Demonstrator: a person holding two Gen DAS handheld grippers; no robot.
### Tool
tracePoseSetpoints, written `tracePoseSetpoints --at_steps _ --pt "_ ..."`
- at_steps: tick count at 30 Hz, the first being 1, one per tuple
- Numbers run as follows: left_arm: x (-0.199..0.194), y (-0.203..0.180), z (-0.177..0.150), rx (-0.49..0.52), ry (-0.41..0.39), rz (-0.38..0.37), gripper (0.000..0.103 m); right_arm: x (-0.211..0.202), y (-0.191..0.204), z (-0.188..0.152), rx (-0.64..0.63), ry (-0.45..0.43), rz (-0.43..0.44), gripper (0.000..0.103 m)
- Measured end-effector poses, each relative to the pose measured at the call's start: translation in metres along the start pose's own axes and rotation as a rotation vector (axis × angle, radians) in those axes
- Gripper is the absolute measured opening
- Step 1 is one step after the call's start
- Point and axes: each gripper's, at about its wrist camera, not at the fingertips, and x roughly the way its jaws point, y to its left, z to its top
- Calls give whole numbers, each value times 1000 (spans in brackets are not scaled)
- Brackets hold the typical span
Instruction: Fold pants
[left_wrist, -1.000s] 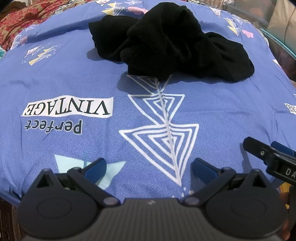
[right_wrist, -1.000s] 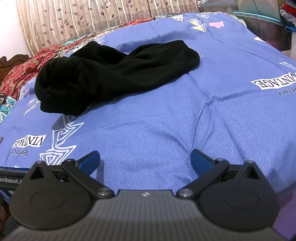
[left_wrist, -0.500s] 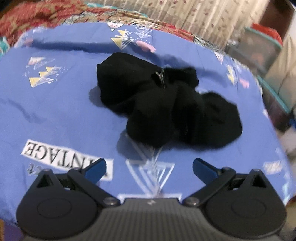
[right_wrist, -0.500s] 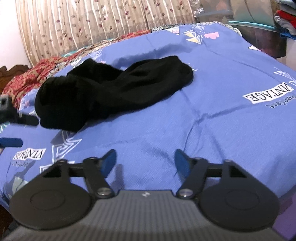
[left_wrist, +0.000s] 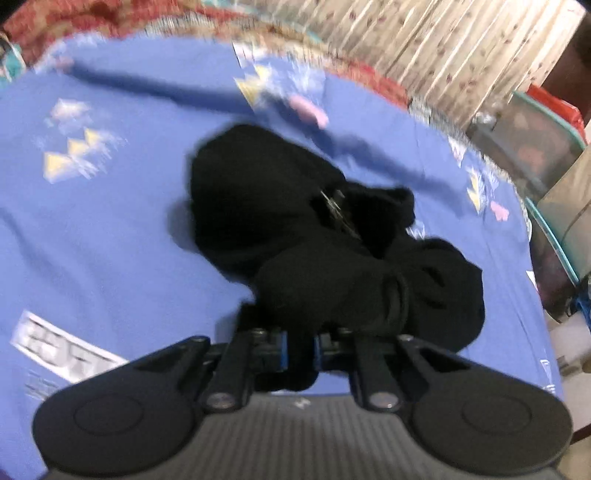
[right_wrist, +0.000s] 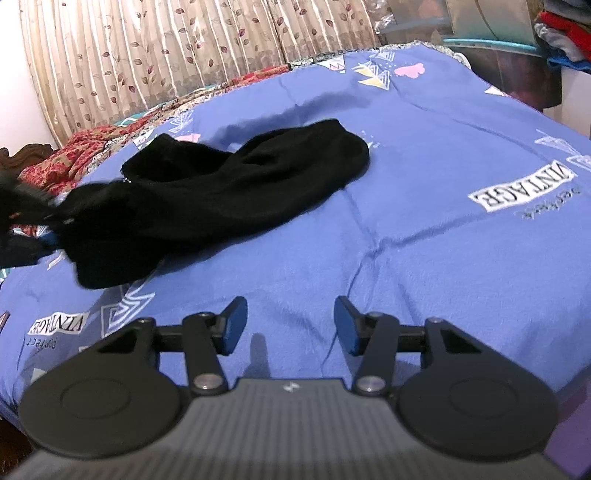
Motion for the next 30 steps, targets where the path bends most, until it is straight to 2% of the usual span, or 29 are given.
tracePoseSetpoints --at_steps 3,8,10,12,13,15,17,18,21,24,26,27,28,29,30 --pt "-46 36 -7 -19 -55 -4 10 0 3 11 -5 -20 17 55" --pt "-115 116 -26 -90 -144 90 11 4 14 39 -30 -64 55 55" --pt "-122 141 -36 -114 -132 109 11 9 20 50 -39 -77 69 55" --pt "-115 156 -47 -165 -78 131 17 19 31 61 -70 -73 87 55" --pt "-111 160 -51 -196 -54 123 25 27 41 68 -106 -61 103 56" --pt "-107 165 -57 -245 -37 62 37 40 61 76 -195 -38 139 56" --pt "-108 167 -60 -262 -45 30 60 54 84 84 -285 -10 175 64" --pt "-108 168 -61 -270 -49 6 67 62 97 87 -332 12 202 69" --pt "-110 178 -64 -313 -46 -101 77 89 138 87 -489 71 283 86" --pt "-114 201 -67 -430 -51 -184 81 124 170 82 -623 105 261 86" --pt "-116 217 -71 -525 -64 -233 81 152 182 81 -672 118 209 79" --pt "-116 223 -71 -558 -69 -248 81 165 186 81 -689 131 178 68" --pt "-113 224 -69 -577 -71 -254 81 176 188 83 -700 153 151 28" --pt "-111 224 -67 -587 -73 -258 81 184 186 88 -681 173 130 20" --pt "-111 225 -66 -589 -76 -265 84 184 182 98 -643 153 114 19"
